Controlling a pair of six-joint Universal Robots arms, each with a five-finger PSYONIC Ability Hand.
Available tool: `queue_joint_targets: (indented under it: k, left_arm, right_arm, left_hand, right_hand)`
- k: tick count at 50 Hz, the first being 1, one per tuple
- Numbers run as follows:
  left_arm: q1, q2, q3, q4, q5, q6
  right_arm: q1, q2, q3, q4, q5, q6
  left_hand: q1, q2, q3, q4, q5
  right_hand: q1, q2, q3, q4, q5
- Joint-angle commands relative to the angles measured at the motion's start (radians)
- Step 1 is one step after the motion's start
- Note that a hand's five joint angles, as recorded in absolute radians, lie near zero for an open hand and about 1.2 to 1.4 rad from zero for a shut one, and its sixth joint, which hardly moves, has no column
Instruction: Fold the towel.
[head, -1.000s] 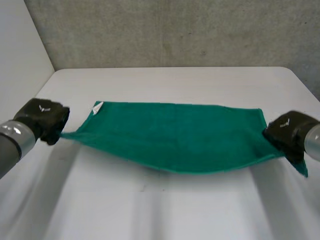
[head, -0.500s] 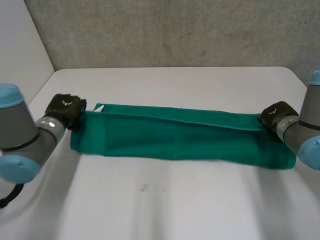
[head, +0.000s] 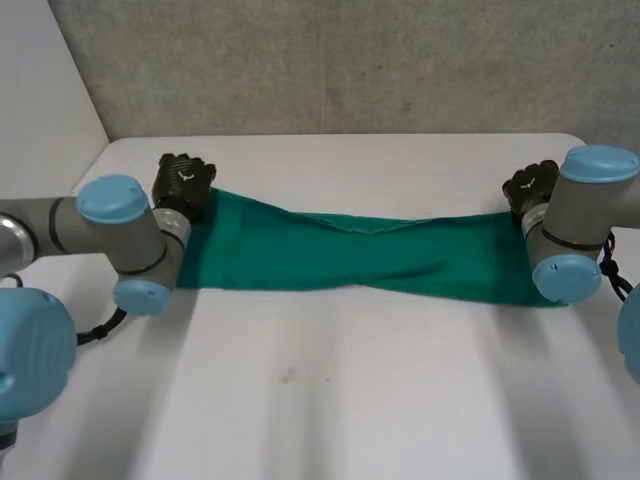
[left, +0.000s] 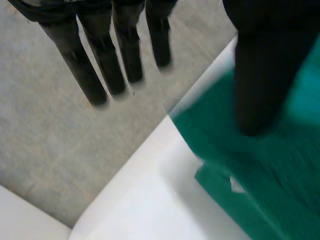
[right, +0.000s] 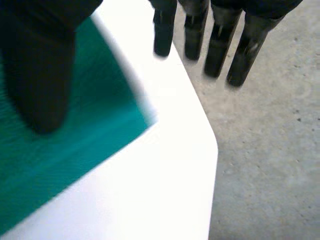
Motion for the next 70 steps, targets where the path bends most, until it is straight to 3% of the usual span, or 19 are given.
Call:
queue_joint_targets:
  k: [1, 3, 6, 14, 17, 18, 22, 28, 35, 41, 43, 44, 45, 48, 56, 57, 63, 68, 70]
  left_arm:
    - [-0.034, 0.002, -0.080, 0.159, 0.021, 0.012]
    - [-0.049, 0.057, -0.158, 0.275, 0.020, 0.012]
    - [-0.052, 0.091, -0.189, 0.311, 0.010, 0.011]
    - [-0.055, 0.237, -0.310, 0.286, 0.001, -0.012]
    - [-0.054, 0.342, -0.407, 0.221, -0.011, -0.080]
    - [-0.054, 0.383, -0.439, 0.176, -0.010, -0.123]
    - [-0.048, 0.465, -0.503, 0.045, -0.010, -0.247]
    - [-0.034, 0.529, -0.552, -0.117, 0.000, -0.394]
    - [-0.025, 0.557, -0.620, -0.165, 0.003, -0.437]
    - [-0.023, 0.557, -0.638, -0.149, 0.003, -0.437]
    - [-0.023, 0.557, -0.643, -0.145, 0.003, -0.437]
    - [-0.023, 0.557, -0.643, -0.143, 0.003, -0.437]
    - [-0.022, 0.557, -0.645, -0.143, 0.003, -0.437]
    - [-0.020, 0.559, -0.646, -0.143, 0.003, -0.437]
    - [-0.012, 0.582, -0.649, -0.143, 0.004, -0.437]
    - [-0.012, 0.592, -0.652, -0.145, 0.004, -0.437]
    - [-0.011, 0.631, -0.680, -0.146, 0.006, -0.437]
    - [-0.011, 0.652, -0.703, -0.143, 0.004, -0.437]
    - [-0.009, 0.658, -0.711, -0.143, 0.004, -0.437]
  right_arm:
    - [-0.003, -0.005, -0.008, -0.004, 0.042, 0.049]
    - [-0.006, -0.054, 0.009, 0.002, 0.043, 0.112]
    - [-0.015, -0.160, 0.067, 0.005, 0.034, 0.210]
    - [-0.026, -0.405, 0.302, 0.034, -0.067, 0.348]
    - [-0.032, -0.427, 0.327, 0.045, -0.084, 0.351]
    - [-0.079, -0.493, 0.427, 0.102, -0.154, 0.357]
    - [-0.115, -0.530, 0.515, 0.175, -0.203, 0.385]
    - [-0.144, -0.526, 0.568, 0.204, -0.230, 0.420]
    - [-0.195, -0.464, 0.609, 0.148, -0.299, 0.431]
    - [-0.225, -0.355, 0.591, 0.083, -0.299, 0.422]
    - [-0.238, -0.348, 0.585, 0.083, -0.294, 0.417]
    - [-0.244, -0.346, 0.580, 0.085, -0.293, 0.416]
    - [-0.254, -0.338, 0.571, 0.083, -0.289, 0.416]
    - [-0.277, -0.337, 0.569, 0.066, -0.276, 0.419]
    - [-0.316, -0.435, 0.563, -0.044, -0.119, 0.316]
    - [-0.316, -0.456, 0.542, -0.043, -0.092, 0.204]
    - [-0.288, -0.464, 0.483, -0.052, -0.090, -0.030]
    - [-0.056, -0.458, 0.382, -0.054, -0.127, -0.055]
    - [0.055, -0.457, 0.344, -0.052, -0.189, -0.057]
  left_hand:
    - [-0.468, -0.576, -0.577, -0.575, -0.547]
    - [-0.468, -0.577, -0.578, -0.575, -0.548]
    - [-0.468, -0.577, -0.578, -0.575, -0.548]
    - [-0.468, -0.577, -0.578, -0.575, -0.548]
    - [-0.468, -0.577, -0.578, -0.575, -0.548]
    - [-0.468, -0.577, -0.578, -0.575, -0.548]
    - [-0.468, -0.576, -0.577, -0.575, -0.547]
    - [-0.465, -0.574, -0.574, -0.572, -0.544]
    - [-0.468, -0.576, -0.577, -0.575, -0.547]
    - [-0.468, -0.576, -0.577, -0.575, -0.547]
    - [-0.468, -0.576, -0.577, -0.575, -0.547]
    - [-0.468, -0.576, -0.577, -0.575, -0.547]
    - [-0.468, -0.576, -0.577, -0.575, -0.547]
    - [-0.468, -0.576, -0.577, -0.575, -0.547]
    - [-0.468, -0.577, -0.578, -0.575, -0.548]
    - [-0.468, -0.576, -0.577, -0.575, -0.547]
    - [-0.468, -0.576, -0.577, -0.575, -0.547]
    - [-0.468, -0.577, -0.578, -0.575, -0.548]
    - [-0.468, -0.577, -0.578, -0.575, -0.548]
  right_hand:
    - [-0.105, -0.178, -0.185, -0.190, -0.202]
    - [-0.105, -0.178, -0.185, -0.190, -0.202]
    - [-0.105, -0.178, -0.185, -0.190, -0.202]
    - [-0.105, -0.178, -0.185, -0.190, -0.202]
    - [-0.105, -0.178, -0.185, -0.190, -0.202]
    - [-0.105, -0.178, -0.185, -0.190, -0.202]
    - [-0.105, -0.178, -0.185, -0.190, -0.202]
    - [-0.089, -0.162, -0.169, -0.173, -0.186]
    - [0.204, 0.131, 0.124, 0.120, 0.107]
    - [0.553, 0.480, 0.474, 0.469, 0.457]
    - [0.568, 0.495, 0.489, 0.484, 0.472]
    - [0.632, 0.559, 0.553, 0.548, 0.536]
    - [1.092, 1.019, 1.013, 1.008, 0.996]
    - [1.116, 1.044, 1.037, 1.032, 1.020]
    - [1.116, 1.044, 1.037, 1.032, 1.020]
    - [1.116, 1.044, 1.037, 1.032, 1.020]
    - [1.116, 1.044, 1.037, 1.032, 1.020]
    - [1.116, 1.044, 1.037, 1.032, 1.020]
    - [1.116, 1.044, 1.037, 1.032, 1.020]
